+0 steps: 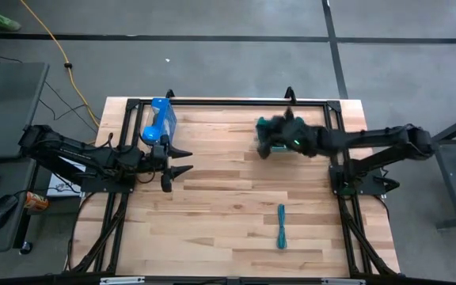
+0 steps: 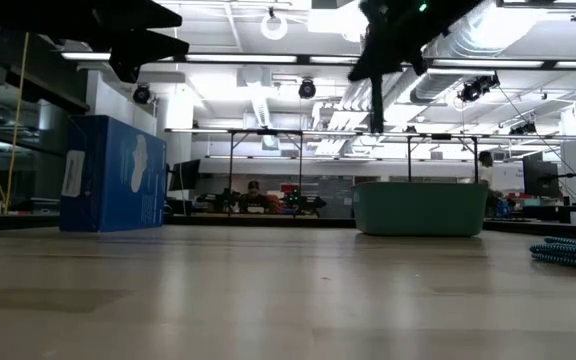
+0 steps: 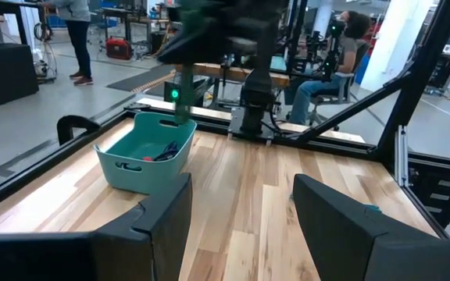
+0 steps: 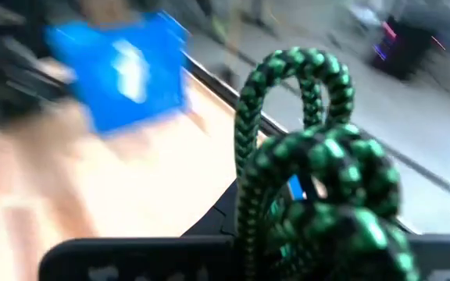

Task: Pick and place USB-C Cables
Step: Put the green charger cable into the green bin

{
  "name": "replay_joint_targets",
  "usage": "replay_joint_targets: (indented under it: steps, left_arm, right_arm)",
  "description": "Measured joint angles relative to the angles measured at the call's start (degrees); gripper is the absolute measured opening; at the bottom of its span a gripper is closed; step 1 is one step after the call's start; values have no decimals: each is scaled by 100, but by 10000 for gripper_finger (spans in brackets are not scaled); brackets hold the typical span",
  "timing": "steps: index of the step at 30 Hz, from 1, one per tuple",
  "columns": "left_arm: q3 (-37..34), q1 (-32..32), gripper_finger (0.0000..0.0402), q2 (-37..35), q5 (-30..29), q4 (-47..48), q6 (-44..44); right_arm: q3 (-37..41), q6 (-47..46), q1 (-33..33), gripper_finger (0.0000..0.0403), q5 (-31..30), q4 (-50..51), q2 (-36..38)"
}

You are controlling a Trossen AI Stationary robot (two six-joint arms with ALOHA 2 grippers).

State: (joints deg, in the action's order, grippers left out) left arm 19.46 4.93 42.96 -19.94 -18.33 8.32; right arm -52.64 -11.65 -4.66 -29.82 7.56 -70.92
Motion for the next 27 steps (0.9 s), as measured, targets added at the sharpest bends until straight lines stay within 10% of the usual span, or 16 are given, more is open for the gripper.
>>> replay_joint_targets:
  steps: [11, 27]
  left_arm:
    - [-2, -2, 203, 0, 0, 0, 0]
    - [-2, -2, 204, 0, 2, 2, 0]
  right_arm:
    - [-1447, -394, -1276, 6, 325, 3510, -1547]
    - [-1395, -591, -2088, 6, 790, 4207, -2699]
